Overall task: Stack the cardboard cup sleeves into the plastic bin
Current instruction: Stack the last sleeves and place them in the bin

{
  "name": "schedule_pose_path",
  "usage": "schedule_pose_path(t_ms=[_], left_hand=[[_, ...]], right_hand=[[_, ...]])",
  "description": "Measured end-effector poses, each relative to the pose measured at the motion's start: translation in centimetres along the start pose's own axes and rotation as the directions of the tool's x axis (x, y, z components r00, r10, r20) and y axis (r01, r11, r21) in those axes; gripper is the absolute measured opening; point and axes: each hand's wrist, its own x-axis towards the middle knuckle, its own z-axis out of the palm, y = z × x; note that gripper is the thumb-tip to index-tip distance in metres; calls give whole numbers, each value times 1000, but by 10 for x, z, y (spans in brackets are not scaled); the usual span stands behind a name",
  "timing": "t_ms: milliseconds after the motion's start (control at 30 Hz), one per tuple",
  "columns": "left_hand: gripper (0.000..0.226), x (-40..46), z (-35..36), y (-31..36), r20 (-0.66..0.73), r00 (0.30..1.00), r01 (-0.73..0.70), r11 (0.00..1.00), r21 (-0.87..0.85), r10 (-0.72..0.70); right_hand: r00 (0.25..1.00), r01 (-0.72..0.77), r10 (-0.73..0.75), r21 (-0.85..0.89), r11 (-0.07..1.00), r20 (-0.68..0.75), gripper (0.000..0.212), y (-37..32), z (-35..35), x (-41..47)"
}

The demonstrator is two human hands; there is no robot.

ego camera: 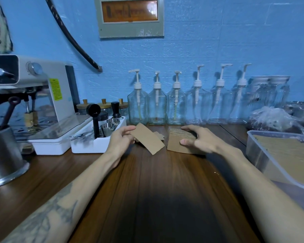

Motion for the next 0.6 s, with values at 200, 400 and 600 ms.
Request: schedule_pose_path(t_ms=[200, 400, 600], left_hand=[[20, -1, -2, 17, -122, 990, -81, 989, -127, 65], [31, -18, 15, 41, -59, 959, -282, 953, -109, 277], [42, -33, 36, 35, 305, 854, -471, 876, 107, 422]], right_hand=[[1000, 24, -24, 30, 999, 2, 53, 2, 0, 1], [999, 37, -37, 28, 999, 3, 53, 2, 1, 2], [999, 49, -49, 34, 998, 0, 58, 3, 3, 3]])
